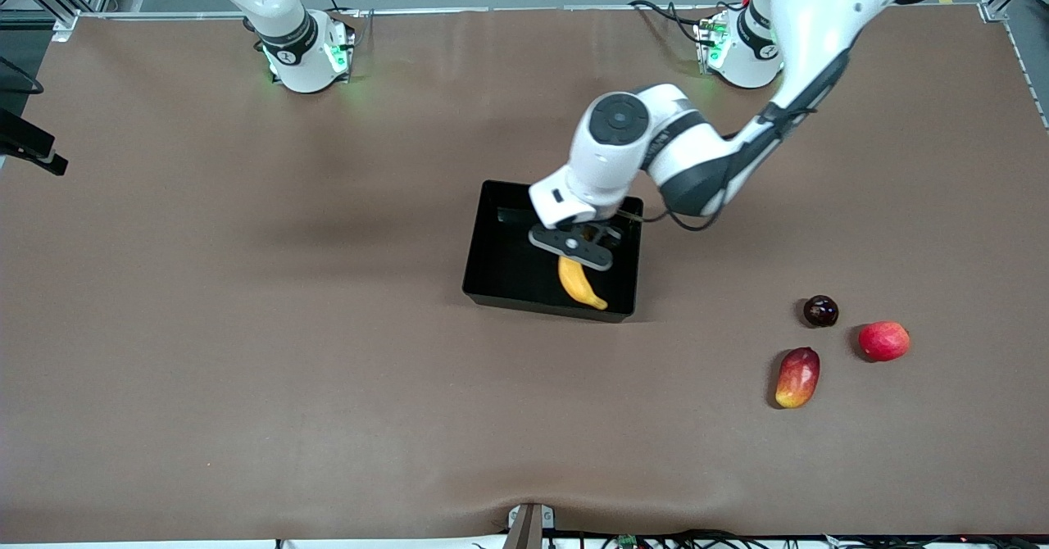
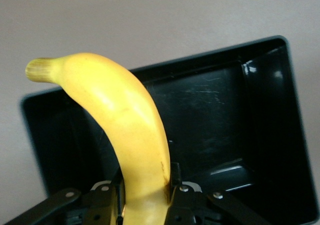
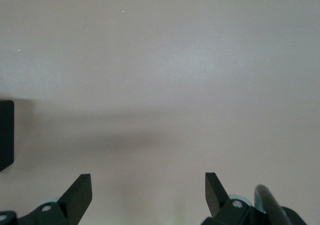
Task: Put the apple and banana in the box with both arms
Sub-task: 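Carry the banana over the box with the left gripper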
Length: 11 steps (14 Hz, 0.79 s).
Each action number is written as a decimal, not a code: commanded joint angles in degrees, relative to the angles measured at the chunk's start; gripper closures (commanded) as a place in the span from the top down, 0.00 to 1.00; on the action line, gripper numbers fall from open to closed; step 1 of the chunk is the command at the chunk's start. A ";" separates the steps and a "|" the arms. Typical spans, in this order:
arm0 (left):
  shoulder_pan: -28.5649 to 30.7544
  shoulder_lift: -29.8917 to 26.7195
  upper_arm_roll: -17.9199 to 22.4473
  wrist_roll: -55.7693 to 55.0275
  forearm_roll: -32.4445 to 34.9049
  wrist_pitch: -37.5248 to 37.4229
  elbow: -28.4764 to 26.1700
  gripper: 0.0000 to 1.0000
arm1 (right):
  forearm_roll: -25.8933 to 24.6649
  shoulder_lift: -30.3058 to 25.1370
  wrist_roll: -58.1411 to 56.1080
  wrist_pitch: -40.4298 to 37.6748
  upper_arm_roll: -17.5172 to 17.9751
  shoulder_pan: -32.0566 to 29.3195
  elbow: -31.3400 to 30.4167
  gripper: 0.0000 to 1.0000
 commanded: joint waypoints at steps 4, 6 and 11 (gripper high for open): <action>-14.98 2.91 10.55 -3.32 -0.93 -1.14 6.99 0.00 | 0.68 0.07 0.49 -0.47 0.65 -0.59 0.43 1.00; -18.68 4.50 12.84 -3.42 -0.93 -1.14 9.71 0.00 | 1.82 -0.02 0.49 -0.47 0.65 -0.77 0.43 1.00; -21.42 7.04 14.70 -3.59 -0.85 -0.35 10.16 0.00 | 2.44 0.07 0.49 -0.47 0.65 -0.94 0.43 1.00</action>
